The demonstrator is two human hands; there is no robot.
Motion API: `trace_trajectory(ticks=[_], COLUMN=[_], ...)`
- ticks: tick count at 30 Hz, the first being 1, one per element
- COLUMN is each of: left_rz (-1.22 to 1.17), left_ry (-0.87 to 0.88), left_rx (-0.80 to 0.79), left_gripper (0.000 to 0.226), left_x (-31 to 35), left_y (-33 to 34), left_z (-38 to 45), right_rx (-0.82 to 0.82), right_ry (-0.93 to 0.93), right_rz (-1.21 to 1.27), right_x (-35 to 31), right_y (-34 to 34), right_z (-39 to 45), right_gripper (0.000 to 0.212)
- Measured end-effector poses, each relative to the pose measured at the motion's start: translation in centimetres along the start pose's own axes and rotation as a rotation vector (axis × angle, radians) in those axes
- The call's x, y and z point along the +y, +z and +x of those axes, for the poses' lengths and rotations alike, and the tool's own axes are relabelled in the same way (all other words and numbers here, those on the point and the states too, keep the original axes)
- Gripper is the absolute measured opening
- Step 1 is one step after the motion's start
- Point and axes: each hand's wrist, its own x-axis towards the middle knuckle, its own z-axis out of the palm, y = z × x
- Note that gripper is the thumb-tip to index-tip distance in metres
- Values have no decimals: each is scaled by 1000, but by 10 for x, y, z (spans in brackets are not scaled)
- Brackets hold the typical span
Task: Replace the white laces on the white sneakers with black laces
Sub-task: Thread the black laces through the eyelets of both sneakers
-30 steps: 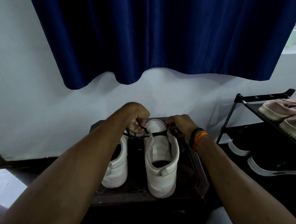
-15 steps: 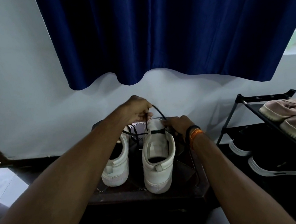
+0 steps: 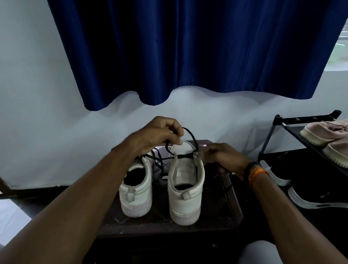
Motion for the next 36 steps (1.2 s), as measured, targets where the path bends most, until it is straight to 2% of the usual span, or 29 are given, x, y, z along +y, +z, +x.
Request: trace_trajectory(ticks=[2, 6, 8, 11, 14, 17, 20, 22, 24, 26, 28, 30, 31, 33, 36], left_rz=[-5, 231, 299, 389, 496, 572, 564, 512, 455, 426, 410, 414, 419, 406, 406], left_ry=[50, 8, 12, 15, -15, -23, -30, -31, -35, -35, -36, -38, -41, -53, -90], left_rx=[1, -80, -49, -23, -53, -78, -72, -50, -29, -17, -11, -2, 0, -8, -24], left_gripper=[27, 41, 45, 50, 54, 57, 60, 59, 59, 59, 61, 63, 65, 70, 87], left_x=[-3, -13, -14, -11, -9, -6, -7, -10, -14, -16, -16, -17, -17, -18, -18], left_y=[2, 10, 13, 17, 19, 23, 22, 20, 18, 18, 18, 18, 19, 19, 17], left_z=[-4, -6, -4, -2, 1, 3, 2, 1, -1, -1, -1, -1, -1, -1, -2], right_rx=[-9, 68, 127, 140, 151, 288, 456, 457, 455, 449, 357, 240, 231, 310, 396], right_ry=[-81, -249, -236, -124, -3, 108, 201, 230, 196, 56, -116, -199, -213, -233, -222], right_rz=[-95, -213, -185, 0, 391, 575, 475, 264, -24, -168, -192, -162, -161, -188, -185], right_x=[3, 5, 7, 14, 20, 33, 55, 61, 57, 43, 27, 13, 8, 10, 15], right_y=[1, 0, 1, 7, 17, 14, 0, -5, -6, -3, 4, 14, 19, 25, 28], right_z=[-2, -7, -10, -11, -11, -16, -24, -29, -31, -32, -32, -31, -30, -25, -23], right_gripper=[18, 11, 11, 13, 15, 17, 17, 17, 14, 13, 30, 24, 18, 14, 18])
